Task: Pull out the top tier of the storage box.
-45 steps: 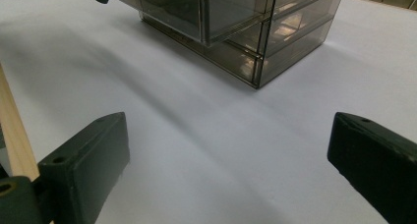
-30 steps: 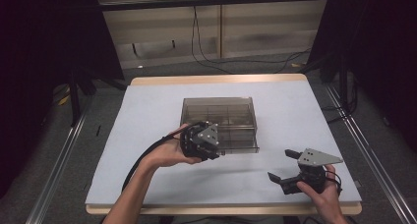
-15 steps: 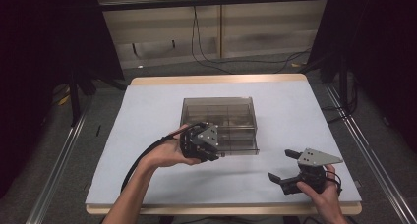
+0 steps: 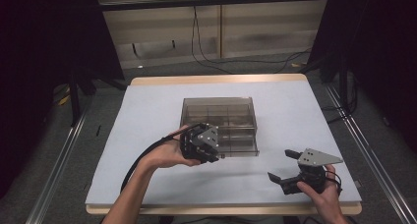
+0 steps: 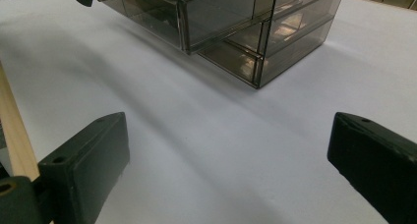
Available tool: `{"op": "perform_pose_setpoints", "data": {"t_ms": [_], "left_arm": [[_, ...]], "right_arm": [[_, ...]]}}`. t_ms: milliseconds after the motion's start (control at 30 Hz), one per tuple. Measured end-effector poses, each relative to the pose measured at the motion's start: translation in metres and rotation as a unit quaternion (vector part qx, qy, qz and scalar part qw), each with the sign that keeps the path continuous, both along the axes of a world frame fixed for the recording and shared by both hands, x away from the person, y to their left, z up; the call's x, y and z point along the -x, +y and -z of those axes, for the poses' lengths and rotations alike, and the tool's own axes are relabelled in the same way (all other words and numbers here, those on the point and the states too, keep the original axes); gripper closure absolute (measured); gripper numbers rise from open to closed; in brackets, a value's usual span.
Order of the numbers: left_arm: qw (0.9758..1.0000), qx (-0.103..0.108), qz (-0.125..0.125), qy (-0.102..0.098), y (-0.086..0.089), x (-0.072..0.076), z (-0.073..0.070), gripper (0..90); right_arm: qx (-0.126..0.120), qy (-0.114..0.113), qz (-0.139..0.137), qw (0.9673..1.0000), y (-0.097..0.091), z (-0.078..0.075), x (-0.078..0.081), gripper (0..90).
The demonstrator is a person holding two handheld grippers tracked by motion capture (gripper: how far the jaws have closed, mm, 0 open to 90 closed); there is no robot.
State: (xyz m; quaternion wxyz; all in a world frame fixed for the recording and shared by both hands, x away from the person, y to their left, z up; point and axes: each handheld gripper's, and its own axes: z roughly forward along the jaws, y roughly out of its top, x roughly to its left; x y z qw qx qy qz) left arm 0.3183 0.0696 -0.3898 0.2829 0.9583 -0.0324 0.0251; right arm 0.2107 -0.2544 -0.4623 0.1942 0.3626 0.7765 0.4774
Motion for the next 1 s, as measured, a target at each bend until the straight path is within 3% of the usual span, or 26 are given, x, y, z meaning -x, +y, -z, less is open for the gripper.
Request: {"op": "perform_pose_setpoints", "data": {"t_ms": [533,767,1000], "left_arm": [[0.9998,-0.018,0.005,0.006,-0.0022,0.0014,-0.0001,74.8],[1.0,-0.008,-0.002,0.004,-0.0015,0.0006,-0.0011,72.8],[0.9995,0.028,-0.008,0.011,0.0036,0.0012,-0.0087,66.7]], "right_arm": [[0.0,0.0,-0.001,1.0,0.0002,0.0001,-0.0001,2.3],[0.0,0.0,-0.001,1.0,0.0004,0.0001,-0.0001,2.3],[0.0,0.0,-0.001,1.0,0.0003,0.0001,-0.0001,2.3]]}}
